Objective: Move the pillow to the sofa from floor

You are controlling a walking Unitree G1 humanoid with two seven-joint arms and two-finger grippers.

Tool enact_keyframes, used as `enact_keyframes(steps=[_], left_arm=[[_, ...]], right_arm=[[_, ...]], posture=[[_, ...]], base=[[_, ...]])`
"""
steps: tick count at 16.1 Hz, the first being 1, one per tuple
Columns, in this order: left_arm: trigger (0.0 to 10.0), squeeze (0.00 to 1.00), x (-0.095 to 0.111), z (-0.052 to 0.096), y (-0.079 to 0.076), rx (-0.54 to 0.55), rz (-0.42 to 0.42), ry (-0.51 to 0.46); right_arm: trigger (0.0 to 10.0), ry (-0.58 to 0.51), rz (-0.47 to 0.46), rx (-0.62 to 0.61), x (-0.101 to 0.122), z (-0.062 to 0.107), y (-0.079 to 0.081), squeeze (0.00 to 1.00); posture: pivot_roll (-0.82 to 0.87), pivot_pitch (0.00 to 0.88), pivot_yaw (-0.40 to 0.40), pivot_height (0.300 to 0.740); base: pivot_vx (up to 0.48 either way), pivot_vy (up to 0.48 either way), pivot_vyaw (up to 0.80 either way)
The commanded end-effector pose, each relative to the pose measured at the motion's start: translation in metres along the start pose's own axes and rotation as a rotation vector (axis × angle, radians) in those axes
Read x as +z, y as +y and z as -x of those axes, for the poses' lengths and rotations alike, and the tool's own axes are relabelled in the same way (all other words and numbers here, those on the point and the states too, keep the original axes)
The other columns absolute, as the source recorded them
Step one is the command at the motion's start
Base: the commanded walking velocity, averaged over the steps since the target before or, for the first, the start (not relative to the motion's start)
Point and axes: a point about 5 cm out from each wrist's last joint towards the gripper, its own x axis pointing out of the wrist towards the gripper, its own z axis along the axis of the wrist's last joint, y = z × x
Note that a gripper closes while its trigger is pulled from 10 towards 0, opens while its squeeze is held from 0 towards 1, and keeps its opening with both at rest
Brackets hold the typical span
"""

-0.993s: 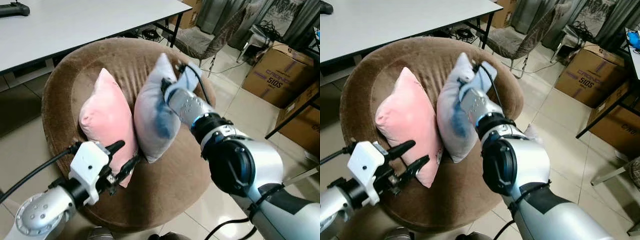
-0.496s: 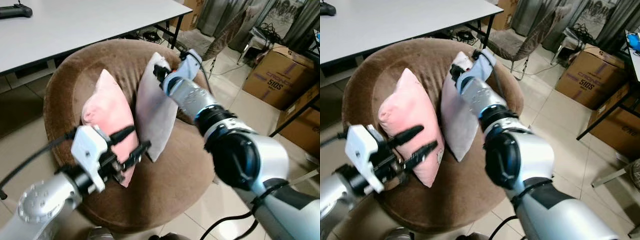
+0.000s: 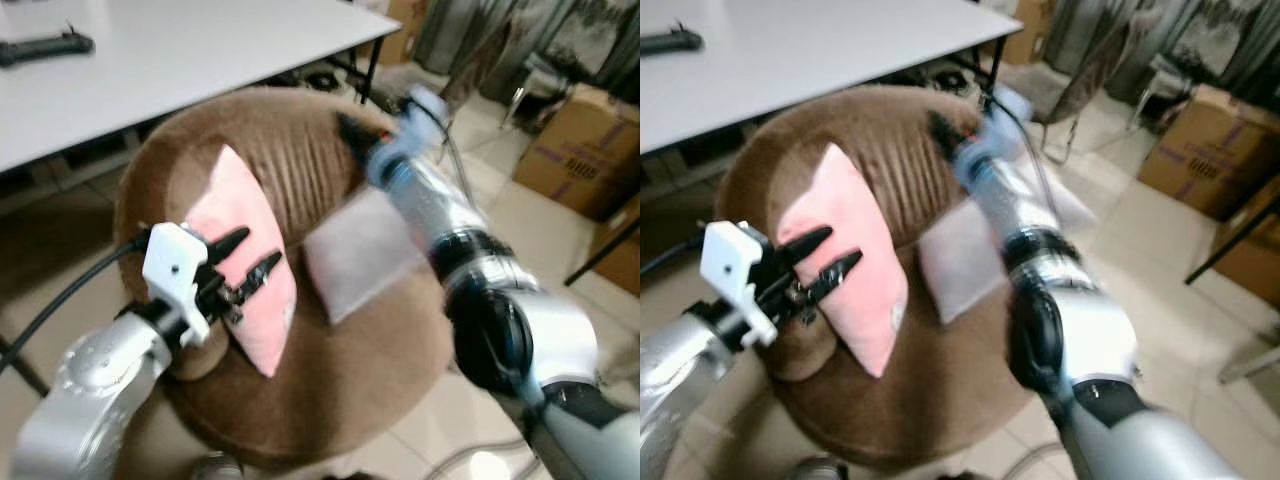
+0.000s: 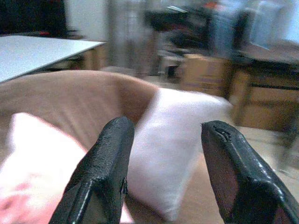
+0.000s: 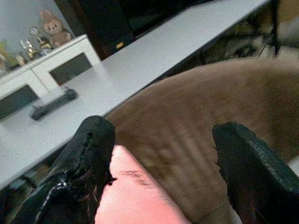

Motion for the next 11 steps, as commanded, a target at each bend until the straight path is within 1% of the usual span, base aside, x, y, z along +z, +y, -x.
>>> enact_keyframes(steps=[1,2,3,4,5,6,7,8,9,10,11], left_arm=[[10.0,0.05,-0.005,-0.003,-0.001,0.030,0.004,0.011],[10.0,0.04,-0.012,-0.004,0.000,0.090,0.019,0.037],[10.0,0.04,-0.015,-0.005,0.001,0.128,0.026,0.039],[10.0,0.05,-0.022,-0.003,0.003,0.209,0.044,0.031],[10.0,0.05,-0.028,0.000,0.005,0.281,0.058,0.028],[10.0,0.05,-0.033,0.001,0.006,0.327,0.070,0.029],[10.0,0.05,-0.034,0.002,0.006,0.342,0.072,0.031],[10.0,0.05,-0.038,0.003,0.005,0.366,0.067,0.038],[10.0,0.05,-0.038,0.003,0.005,0.372,0.066,0.038],[10.0,0.05,-0.040,0.002,0.001,0.380,0.050,0.041],[10.0,0.06,-0.040,0.001,-0.001,0.380,0.044,0.036]], right_arm=[[10.0,-0.019,0.013,-0.027,0.005,0.008,-0.018,0.00],[10.0,-0.041,0.031,-0.035,0.004,0.020,-0.032,0.00],[10.0,-0.048,0.053,-0.048,0.003,0.028,-0.039,0.00],[10.0,-0.027,0.129,-0.054,-0.005,0.046,-0.045,0.00],[10.0,0.003,0.204,-0.033,-0.014,0.064,-0.044,0.00],[10.0,0.027,0.251,-0.021,-0.022,0.077,-0.042,0.00],[10.0,0.039,0.262,-0.022,-0.026,0.083,-0.041,0.00],[10.0,0.062,0.304,-0.041,-0.035,0.098,-0.039,0.00],[10.0,0.070,0.313,-0.049,-0.038,0.104,-0.039,0.00],[10.0,0.089,0.335,-0.107,-0.047,0.122,-0.039,0.00],[10.0,0.100,0.345,-0.139,-0.051,0.130,-0.039,0.00]], posture=[[0.16,0.000,-0.100,0.740],[0.15,0.000,-0.095,0.740],[0.15,0.000,-0.095,0.740],[0.13,0.000,-0.089,0.740],[0.12,0.000,-0.086,0.740],[0.12,0.000,-0.086,0.740],[0.12,0.000,-0.086,0.740],[0.13,0.000,-0.097,0.740],[0.13,0.000,-0.097,0.740],[0.13,0.000,-0.100,0.740],[0.14,0.000,-0.100,0.740]], base=[[0.000,0.000,0.00],[0.000,0.000,0.00],[0.000,0.000,0.00],[0.000,0.000,0.00],[0.000,0.000,0.00],[0.000,0.000,0.00],[0.000,0.000,0.00],[0.000,0.000,0.00],[0.000,0.000,0.00],[0.000,0.000,0.00],[0.000,0.000,0.00]])
